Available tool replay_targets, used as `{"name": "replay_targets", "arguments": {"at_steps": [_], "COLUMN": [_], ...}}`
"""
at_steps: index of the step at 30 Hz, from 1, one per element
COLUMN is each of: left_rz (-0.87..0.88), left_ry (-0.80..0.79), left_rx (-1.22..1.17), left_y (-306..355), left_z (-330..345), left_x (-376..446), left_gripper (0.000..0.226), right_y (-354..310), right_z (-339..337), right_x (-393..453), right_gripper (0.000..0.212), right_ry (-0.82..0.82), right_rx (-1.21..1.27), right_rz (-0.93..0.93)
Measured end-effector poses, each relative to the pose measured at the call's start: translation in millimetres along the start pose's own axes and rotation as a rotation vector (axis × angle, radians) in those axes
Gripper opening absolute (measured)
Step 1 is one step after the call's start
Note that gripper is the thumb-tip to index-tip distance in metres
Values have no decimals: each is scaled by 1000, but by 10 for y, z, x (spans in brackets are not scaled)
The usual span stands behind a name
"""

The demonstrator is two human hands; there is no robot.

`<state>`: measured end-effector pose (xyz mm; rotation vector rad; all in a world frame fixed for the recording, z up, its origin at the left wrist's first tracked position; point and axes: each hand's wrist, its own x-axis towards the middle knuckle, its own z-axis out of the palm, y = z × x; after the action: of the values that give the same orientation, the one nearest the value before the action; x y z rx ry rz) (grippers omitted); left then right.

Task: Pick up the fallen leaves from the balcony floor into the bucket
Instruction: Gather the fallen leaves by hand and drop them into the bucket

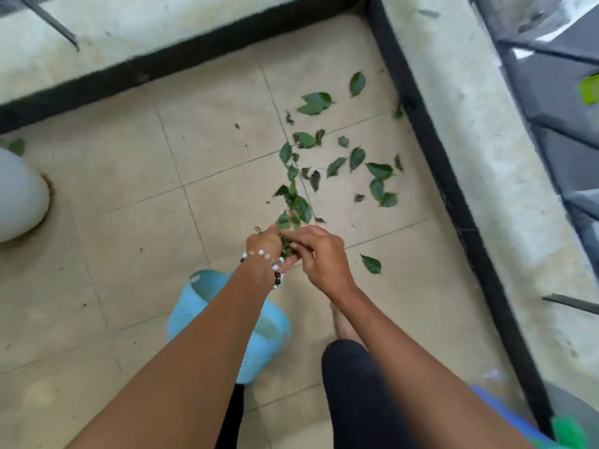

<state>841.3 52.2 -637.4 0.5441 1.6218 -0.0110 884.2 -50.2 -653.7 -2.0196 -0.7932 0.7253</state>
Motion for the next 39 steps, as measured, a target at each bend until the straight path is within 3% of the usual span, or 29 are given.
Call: {"name": "replay_targets", "arguments": {"at_steps": [2,6,10,12,15,16,18,21,26,28,31,33,36,39], "left_rz": [3,11,45,56,130,177,266,346,470,522,593,593,595,615], "left_ry": [17,-28,-74,-82,-100,-107,-108,-134,-273,-325,-445,-529,-644,-688], "left_rx": [37,86,54,70,107,110,88,31,64,237,437,428,396,466], "left_y": [-122,-389,-519,-557,-606,-610,-579,-505,-363,-328,-330,-324,-217,-142], "left_z": [204,575,861,956,1050,1082,1151,1243,1345,1390,1455,1499,1482,1251], "left_x": [44,190,507,769,1131,1215,1354,1497,1571,1568,1504,1441,1352,1418], "left_gripper": [18,18,31,35,33,32,33,36,40,41,39,41,43,30], "right_y": [96,423,951,1376,2035,2205,2408,2522,2397,2229,1906,1733,1544,1496], "right_z": [-204,-505,-722,-786,-813,-783,-704,-598,-624,-713,-839,-831,-681,-547], "right_x": [-46,68,218,249,203,179,139,148,333,471,685,799,896,852], "right_gripper": [40,20,23,23,32,38,42,27,12,10,17,13,10,5], "right_ry": [-30,-77,18,-52,-409,-487,-509,-491,-653,-575,-183,-2,165,160], "right_rx": [-13,-20,385,160,-483,-592,-658,-712,-711,-512,-34,144,205,487], "right_rz": [-11,110,337,353,351,351,324,212,162,181,238,253,238,264]}}
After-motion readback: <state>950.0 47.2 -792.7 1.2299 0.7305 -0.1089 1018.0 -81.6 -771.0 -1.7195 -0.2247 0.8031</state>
